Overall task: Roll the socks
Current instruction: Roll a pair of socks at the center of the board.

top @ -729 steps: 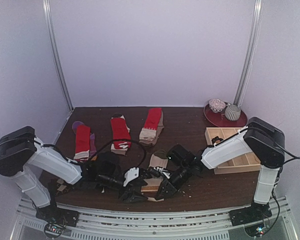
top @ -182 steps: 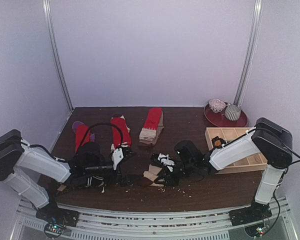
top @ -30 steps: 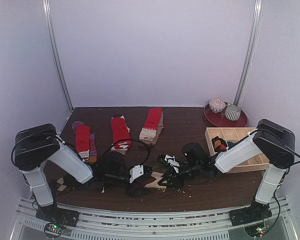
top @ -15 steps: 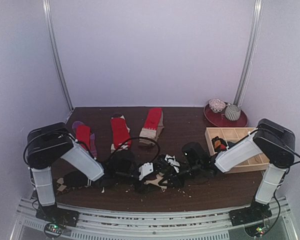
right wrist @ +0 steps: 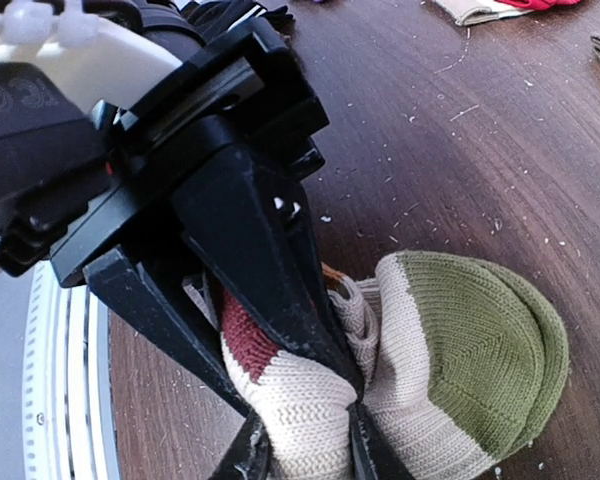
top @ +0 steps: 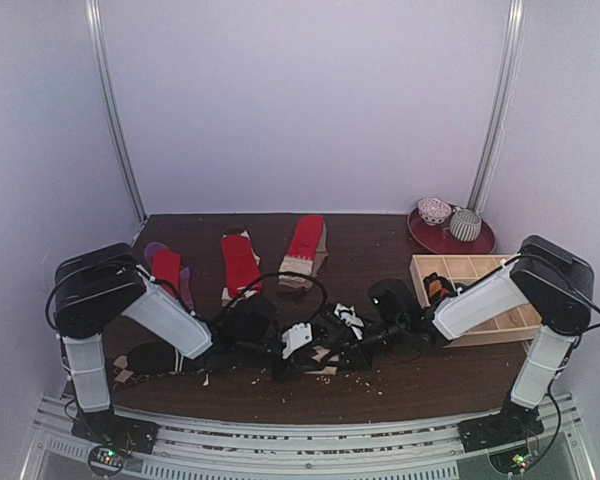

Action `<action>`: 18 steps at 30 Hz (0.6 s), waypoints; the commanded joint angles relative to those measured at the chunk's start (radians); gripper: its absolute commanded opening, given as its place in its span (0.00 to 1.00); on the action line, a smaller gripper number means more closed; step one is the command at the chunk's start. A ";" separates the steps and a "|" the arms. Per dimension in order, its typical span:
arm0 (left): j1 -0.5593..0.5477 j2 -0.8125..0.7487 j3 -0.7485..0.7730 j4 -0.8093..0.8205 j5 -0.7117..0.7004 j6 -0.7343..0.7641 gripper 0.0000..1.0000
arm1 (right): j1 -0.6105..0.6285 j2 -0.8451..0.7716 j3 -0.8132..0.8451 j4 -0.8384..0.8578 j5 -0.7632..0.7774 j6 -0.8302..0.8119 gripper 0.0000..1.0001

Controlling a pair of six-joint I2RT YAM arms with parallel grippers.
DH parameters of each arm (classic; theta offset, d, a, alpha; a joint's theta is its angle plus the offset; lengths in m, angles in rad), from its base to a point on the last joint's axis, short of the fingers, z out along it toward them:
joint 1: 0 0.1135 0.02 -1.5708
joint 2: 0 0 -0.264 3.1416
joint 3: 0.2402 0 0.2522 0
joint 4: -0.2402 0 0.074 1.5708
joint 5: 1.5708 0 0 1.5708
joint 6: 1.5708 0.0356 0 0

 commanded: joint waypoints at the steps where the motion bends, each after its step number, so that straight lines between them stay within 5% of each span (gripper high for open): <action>1: -0.029 0.077 -0.069 -0.252 -0.025 -0.098 0.00 | 0.030 0.081 -0.041 -0.232 -0.091 -0.005 0.23; 10: -0.028 0.106 0.000 -0.438 -0.030 -0.164 0.00 | 0.028 0.116 -0.007 -0.275 -0.104 -0.016 0.26; 18: -0.016 0.148 0.023 -0.529 0.099 -0.261 0.00 | 0.018 -0.230 -0.069 -0.207 0.105 -0.003 0.54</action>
